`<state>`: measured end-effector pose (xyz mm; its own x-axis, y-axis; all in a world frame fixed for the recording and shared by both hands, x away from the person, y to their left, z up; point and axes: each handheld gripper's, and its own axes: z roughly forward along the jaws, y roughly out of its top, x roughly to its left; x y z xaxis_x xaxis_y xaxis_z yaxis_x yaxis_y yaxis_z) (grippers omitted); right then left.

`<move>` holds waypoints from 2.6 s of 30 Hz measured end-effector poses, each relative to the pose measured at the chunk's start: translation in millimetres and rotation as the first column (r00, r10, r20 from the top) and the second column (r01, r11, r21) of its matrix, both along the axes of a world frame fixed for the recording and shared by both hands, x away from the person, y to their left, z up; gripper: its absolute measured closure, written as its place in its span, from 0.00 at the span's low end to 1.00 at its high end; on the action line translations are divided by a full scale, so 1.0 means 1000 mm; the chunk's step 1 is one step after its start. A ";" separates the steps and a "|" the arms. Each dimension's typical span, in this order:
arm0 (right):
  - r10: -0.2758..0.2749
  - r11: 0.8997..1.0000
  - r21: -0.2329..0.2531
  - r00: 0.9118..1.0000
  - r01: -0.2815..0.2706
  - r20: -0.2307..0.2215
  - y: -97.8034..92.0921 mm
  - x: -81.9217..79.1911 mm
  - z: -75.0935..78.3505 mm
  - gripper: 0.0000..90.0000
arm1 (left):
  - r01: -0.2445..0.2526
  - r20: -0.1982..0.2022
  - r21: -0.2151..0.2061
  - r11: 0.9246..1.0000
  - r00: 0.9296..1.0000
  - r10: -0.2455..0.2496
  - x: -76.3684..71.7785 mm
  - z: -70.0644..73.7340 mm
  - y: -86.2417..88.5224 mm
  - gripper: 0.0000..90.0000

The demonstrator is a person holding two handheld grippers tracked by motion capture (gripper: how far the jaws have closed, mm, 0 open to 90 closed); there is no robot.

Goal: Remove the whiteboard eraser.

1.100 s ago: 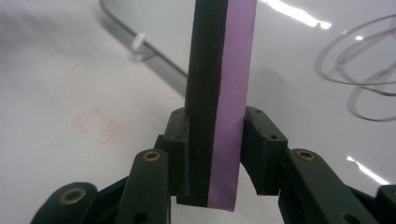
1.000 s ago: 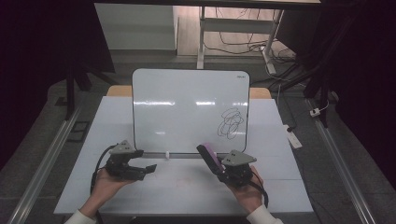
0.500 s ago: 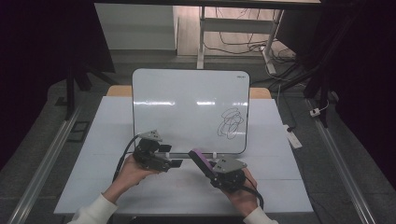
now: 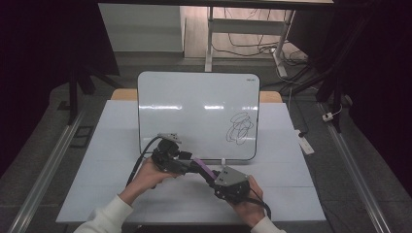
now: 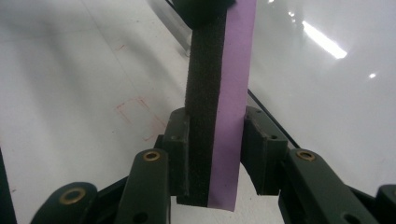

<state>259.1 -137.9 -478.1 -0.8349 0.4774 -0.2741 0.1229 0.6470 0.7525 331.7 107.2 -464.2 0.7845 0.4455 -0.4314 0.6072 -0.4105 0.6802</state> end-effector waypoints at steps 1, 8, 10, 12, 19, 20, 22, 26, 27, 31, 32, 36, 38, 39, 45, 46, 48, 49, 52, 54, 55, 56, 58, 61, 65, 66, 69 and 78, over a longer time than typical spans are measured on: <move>0.003 1.000 -0.007 1.000 -0.003 0.007 0.001 -0.001 0.000 0.71 | 0.008 -0.010 -0.007 1.000 1.000 -0.008 0.001 -0.001 0.000 0.28; 0.024 0.999 -0.026 0.999 -0.023 0.038 0.004 -0.005 0.000 0.71 | 0.058 -0.058 -0.030 0.998 0.997 -0.059 0.002 -0.006 -0.002 0.39; 0.027 0.999 -0.030 0.999 -0.026 0.041 0.005 -0.005 -0.001 0.70 | 0.055 -0.062 -0.027 0.998 0.996 -0.056 0.002 -0.005 -0.002 0.41; 0.035 0.999 -0.028 0.999 -0.034 0.031 0.005 -0.005 -0.001 0.68 | 0.056 -0.052 -0.024 0.998 0.997 -0.057 0.001 -0.005 -0.001 0.42; 0.085 0.992 0.108 0.985 -0.069 -0.151 -0.008 0.010 0.006 0.41 | 0.062 0.046 0.010 0.998 0.997 -0.062 -0.005 0.001 0.006 0.43; 0.091 0.989 0.131 0.981 -0.069 -0.172 -0.012 0.013 0.008 0.40 | 0.073 0.058 0.020 0.997 0.996 -0.074 -0.007 0.001 0.006 0.43; 0.126 0.979 0.187 0.968 -0.085 -0.217 -0.020 0.019 0.012 0.40 | 0.095 0.077 0.038 0.995 0.992 -0.097 -0.009 0.002 0.007 0.43; 0.174 0.968 0.228 0.935 -0.105 -0.308 -0.028 0.031 0.014 0.37 | 0.134 0.110 0.054 0.990 0.984 -0.139 -0.012 0.002 0.007 0.43; 0.187 0.965 0.238 0.927 -0.111 -0.326 -0.029 0.033 0.014 0.36 | 0.144 0.117 0.057 0.988 0.982 -0.150 -0.012 0.002 0.006 0.43; 0.227 0.955 0.267 0.895 -0.128 -0.383 -0.029 0.039 0.012 0.35 | 0.195 0.139 0.050 0.980 0.970 -0.200 -0.015 0.002 0.005 0.43; 0.238 0.953 0.270 0.887 -0.136 -0.395 -0.028 0.039 0.012 0.34 | 0.208 0.146 0.046 0.977 0.966 -0.212 -0.016 0.002 0.005 0.43; 0.277 0.946 0.277 0.862 -0.167 -0.425 -0.022 0.039 0.009 0.34 | 0.247 0.170 0.040 0.968 0.953 -0.250 -0.021 0.004 0.001 0.43; 0.288 0.944 0.278 0.851 -0.176 -0.439 -0.020 0.039 0.007 0.34 | 0.273 0.184 0.042 0.961 0.943 -0.276 -0.024 0.006 -0.001 0.43; 0.291 0.944 0.277 0.846 -0.179 -0.446 -0.019 0.039 0.006 0.34 | 0.293 0.191 0.038 0.955 0.936 -0.295 -0.025 0.007 -0.001 0.43; 0.347 0.925 0.320 0.795 -0.204 -0.497 -0.016 0.040 0.002 0.35 | 0.351 0.241 0.035 0.936 0.906 -0.349 -0.031 0.010 -0.004 0.43; 0.356 0.922 0.326 0.788 -0.209 -0.502 -0.015 0.040 0.002 0.35 | 0.356 0.244 0.034 0.934 0.903 -0.353 -0.031 0.010 -0.004 0.43; 0.370 0.916 0.337 0.778 -0.215 -0.508 -0.015 0.041 0.001 0.38 | 0.367 0.249 0.030 0.930 0.898 -0.362 -0.031 0.010 -0.004 0.43; 0.380 0.912 0.345 0.769 -0.220 -0.514 -0.015 0.041 0.001 0.39 | 0.375 0.254 0.028 0.927 0.894 -0.369 -0.032 0.010 -0.004 0.43; 0.397 0.905 0.360 0.753 -0.227 -0.525 -0.013 0.040 -0.001 0.42 | 0.383 0.262 0.034 0.923 0.888 -0.378 -0.033 0.010 -0.004 0.43; 0.395 0.907 0.356 0.756 -0.227 -0.523 -0.013 0.040 -0.001 0.43 | 0.381 0.259 0.033 0.924 0.890 -0.376 -0.032 0.009 -0.004 0.43; 0.393 0.907 0.355 0.760 -0.227 -0.517 -0.013 0.039 -0.001 0.43 | 0.378 0.255 0.030 0.925 0.892 -0.372 -0.032 0.009 -0.004 0.43; 0.388 0.908 0.355 0.766 -0.223 -0.513 -0.014 0.039 0.000 0.44 | 0.368 0.247 0.020 0.930 0.899 -0.361 -0.031 0.009 -0.003 0.43; 0.377 0.910 0.356 0.777 -0.211 -0.503 -0.015 0.040 0.001 0.44 | 0.350 0.249 0.019 0.937 0.906 -0.343 -0.030 0.009 -0.003 0.42; 0.335 0.923 0.336 0.817 -0.186 -0.470 -0.018 0.039 0.003 0.44 | 0.267 0.267 0.016 0.964 0.927 -0.262 -0.033 0.009 -0.002 0.37; 0.274 0.940 0.307 0.864 -0.148 -0.422 -0.022 0.038 0.004 0.44 | 0.176 0.273 0.014 0.984 0.946 -0.173 -0.036 0.010 0.004 0.28; 0.254 0.945 0.298 0.877 -0.135 -0.408 -0.023 0.038 0.004 0.44 | 0.159 0.272 0.012 0.987 0.950 -0.156 -0.036 0.010 0.007 0.26; 0.198 0.956 0.276 0.910 -0.098 -0.364 -0.026 0.038 0.005 0.44 | 0.083 0.274 0.018 0.996 0.958 -0.085 -0.040 0.009 0.018 0.25; 0.104 0.965 0.262 0.963 -0.036 -0.248 -0.036 0.034 0.010 0.44 | -0.123 0.238 0.030 0.992 0.965 0.112 -0.058 -0.012 0.060 0.23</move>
<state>293.2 -174.0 -467.7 -0.8945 0.4405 0.0766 0.2956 0.4540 0.8405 274.1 167.2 -476.2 0.8026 0.5550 -0.2188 0.4781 -0.3789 0.7924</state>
